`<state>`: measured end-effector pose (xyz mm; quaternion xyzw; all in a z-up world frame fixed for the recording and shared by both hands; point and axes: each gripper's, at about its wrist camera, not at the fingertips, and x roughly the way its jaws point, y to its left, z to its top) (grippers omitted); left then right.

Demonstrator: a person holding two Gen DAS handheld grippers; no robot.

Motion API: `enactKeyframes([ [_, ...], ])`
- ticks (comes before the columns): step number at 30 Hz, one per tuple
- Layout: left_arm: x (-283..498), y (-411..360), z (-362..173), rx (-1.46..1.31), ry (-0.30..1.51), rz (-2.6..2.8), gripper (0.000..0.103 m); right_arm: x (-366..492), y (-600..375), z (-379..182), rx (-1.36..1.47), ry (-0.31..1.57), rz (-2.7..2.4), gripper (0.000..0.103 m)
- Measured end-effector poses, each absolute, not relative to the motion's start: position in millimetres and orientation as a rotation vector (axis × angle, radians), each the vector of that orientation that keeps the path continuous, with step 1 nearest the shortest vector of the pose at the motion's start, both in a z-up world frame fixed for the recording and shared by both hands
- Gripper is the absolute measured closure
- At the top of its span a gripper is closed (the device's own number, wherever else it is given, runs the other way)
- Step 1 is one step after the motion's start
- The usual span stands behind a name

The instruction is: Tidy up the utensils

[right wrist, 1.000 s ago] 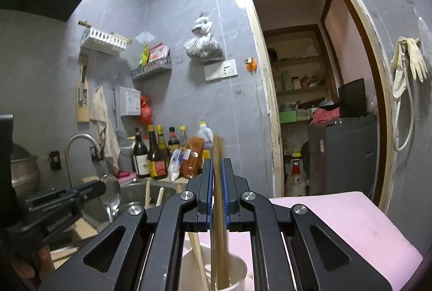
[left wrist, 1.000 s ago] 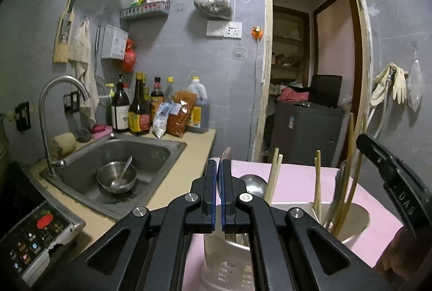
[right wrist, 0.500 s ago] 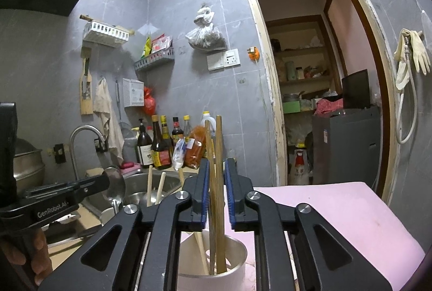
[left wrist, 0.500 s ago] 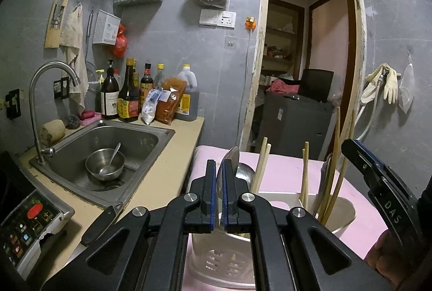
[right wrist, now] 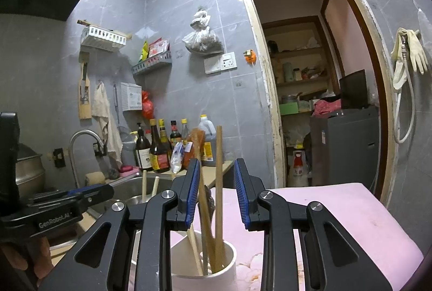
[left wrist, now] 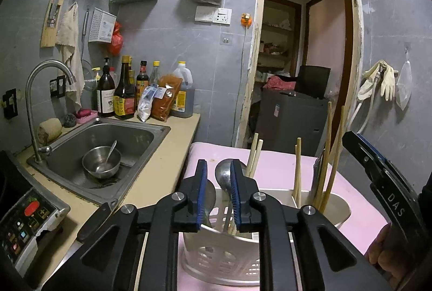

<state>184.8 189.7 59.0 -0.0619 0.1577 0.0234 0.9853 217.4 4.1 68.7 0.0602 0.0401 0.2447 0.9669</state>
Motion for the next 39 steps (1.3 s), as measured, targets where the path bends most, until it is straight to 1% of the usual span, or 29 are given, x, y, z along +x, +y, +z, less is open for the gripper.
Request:
enactKeyframes([
  [2, 185.3, 190.0, 59.4, -0.124, 0.317, 0.045, 0.087, 217.1, 2.0, 69.2, 0.121, 0.08, 0.492, 0.079],
  [8, 182.8, 184.7, 63.2, -0.137, 0.3, 0.034, 0.079, 214.2, -4.2, 70.7, 0.117, 0.074, 0.478, 0.079],
  [12, 180.1, 180.3, 66.2, -0.147, 0.291, 0.028, 0.071, 212.8, -11.5, 71.4, 0.12, 0.076, 0.468, 0.077],
  [13, 179.4, 179.0, 66.7, -0.15, 0.288, 0.026, 0.068, 212.5, -13.6, 71.8, 0.12, 0.077, 0.465, 0.076],
  [18, 177.9, 168.8, 68.4, -0.152, 0.288, 0.022, 0.064, 208.4, -24.0, 73.4, 0.109, 0.077, 0.44, 0.069],
  [20, 176.9, 164.4, 68.6, -0.152, 0.29, 0.02, 0.058, 206.2, -30.6, 74.7, 0.113, 0.076, 0.43, 0.061],
  [22, 174.4, 160.1, 68.6, -0.154, 0.287, 0.016, 0.048, 203.5, -36.9, 76.0, 0.113, 0.073, 0.422, 0.057],
  [26, 168.9, 151.7, 69.9, -0.16, 0.277, 0.012, 0.04, 198.3, -48.6, 78.9, 0.096, 0.071, 0.407, 0.046],
  [27, 167.6, 150.6, 70.1, -0.164, 0.277, 0.011, 0.036, 196.9, -52.3, 79.5, 0.09, 0.077, 0.402, 0.044],
  [28, 165.0, 149.0, 70.0, -0.174, 0.273, 0.006, 0.03, 195.9, -55.1, 79.4, 0.088, 0.083, 0.399, 0.037],
  [29, 162.6, 148.1, 69.7, -0.184, 0.268, 0.001, 0.027, 194.1, -59.6, 79.2, 0.088, 0.091, 0.392, 0.033],
  [30, 159.9, 147.2, 69.3, -0.195, 0.264, -0.003, 0.021, 193.0, -62.9, 79.2, 0.089, 0.094, 0.388, 0.031],
  [31, 158.0, 146.1, 68.8, -0.203, 0.264, -0.004, 0.018, 190.9, -67.4, 79.0, 0.088, 0.102, 0.384, 0.028],
  [33, 155.0, 142.5, 68.1, -0.207, 0.273, 0.0, 0.015, 186.4, -76.0, 79.1, 0.08, 0.116, 0.377, 0.025],
  [36, 149.3, 135.9, 66.8, -0.201, 0.285, 0.014, 0.008, 178.5, -86.9, 79.7, 0.061, 0.129, 0.362, 0.02],
  [39, 141.3, 130.0, 64.7, -0.2, 0.281, 0.03, 0.006, 168.4, -97.3, 79.6, 0.042, 0.128, 0.336, 0.014],
])
